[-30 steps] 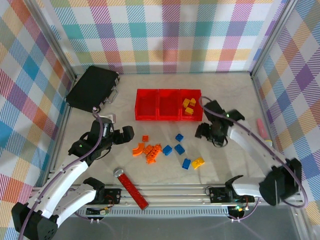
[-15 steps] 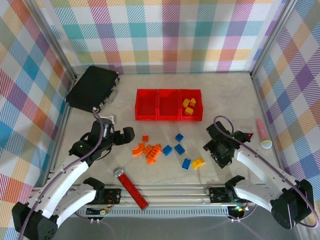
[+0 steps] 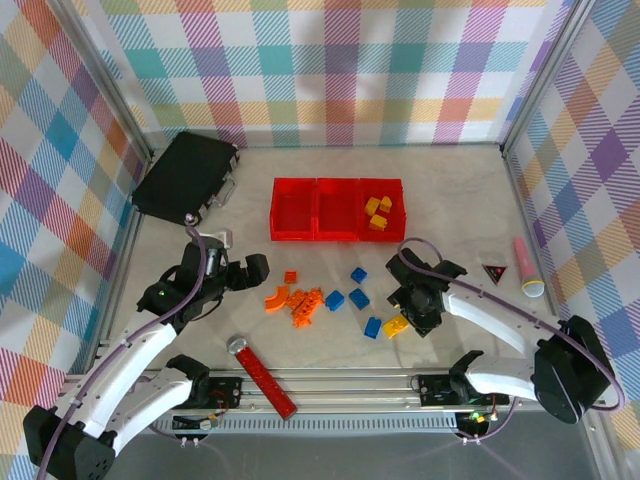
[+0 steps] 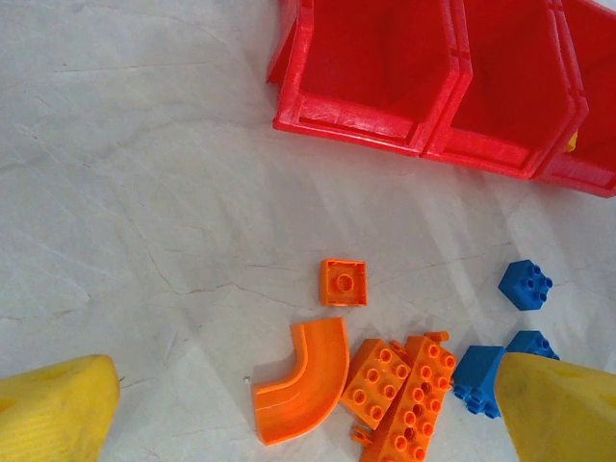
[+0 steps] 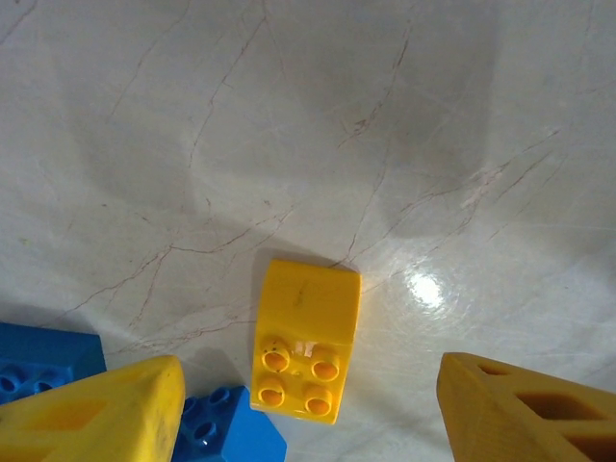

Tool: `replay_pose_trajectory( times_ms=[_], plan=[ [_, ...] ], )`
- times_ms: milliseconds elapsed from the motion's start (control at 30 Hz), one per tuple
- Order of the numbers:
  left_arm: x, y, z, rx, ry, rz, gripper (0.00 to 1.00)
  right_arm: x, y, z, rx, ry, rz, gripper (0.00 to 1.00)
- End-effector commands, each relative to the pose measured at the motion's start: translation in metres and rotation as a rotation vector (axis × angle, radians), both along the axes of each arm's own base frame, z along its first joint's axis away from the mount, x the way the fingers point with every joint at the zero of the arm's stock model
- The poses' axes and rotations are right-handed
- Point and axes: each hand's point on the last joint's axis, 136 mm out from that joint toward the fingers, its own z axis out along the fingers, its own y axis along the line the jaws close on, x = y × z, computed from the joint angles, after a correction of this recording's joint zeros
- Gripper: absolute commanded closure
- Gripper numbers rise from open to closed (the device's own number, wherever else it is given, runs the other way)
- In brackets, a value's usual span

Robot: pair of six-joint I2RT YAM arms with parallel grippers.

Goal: Sort the legos into containers by color
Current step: Pick up the lego from the bottom-center of the table.

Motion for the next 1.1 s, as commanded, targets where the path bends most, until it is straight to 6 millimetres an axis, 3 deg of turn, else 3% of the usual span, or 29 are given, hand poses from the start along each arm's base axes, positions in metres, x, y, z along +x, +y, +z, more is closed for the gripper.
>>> replay_pose_trajectory(
  times_ms=[0, 767, 1067],
  plan=[
    [-0.001, -0.001, -0.001, -0.007, -0.014, -0.002, 0.00, -0.003, 0.002, -0.005, -0.014, 0.012, -0.028, 0.30],
    [-0.002, 0.000, -0.005, 0.001, -0.003, 0.001, 0.00, -0.014, 0.015, -0.038, -0.046, 0.073, -0.043, 0.36],
    [-0.002, 0.001, -0.005, 0.005, -0.003, 0.004, 0.00, -0.011, 0.019, -0.045, -0.057, 0.070, -0.015, 0.48]
  ],
)
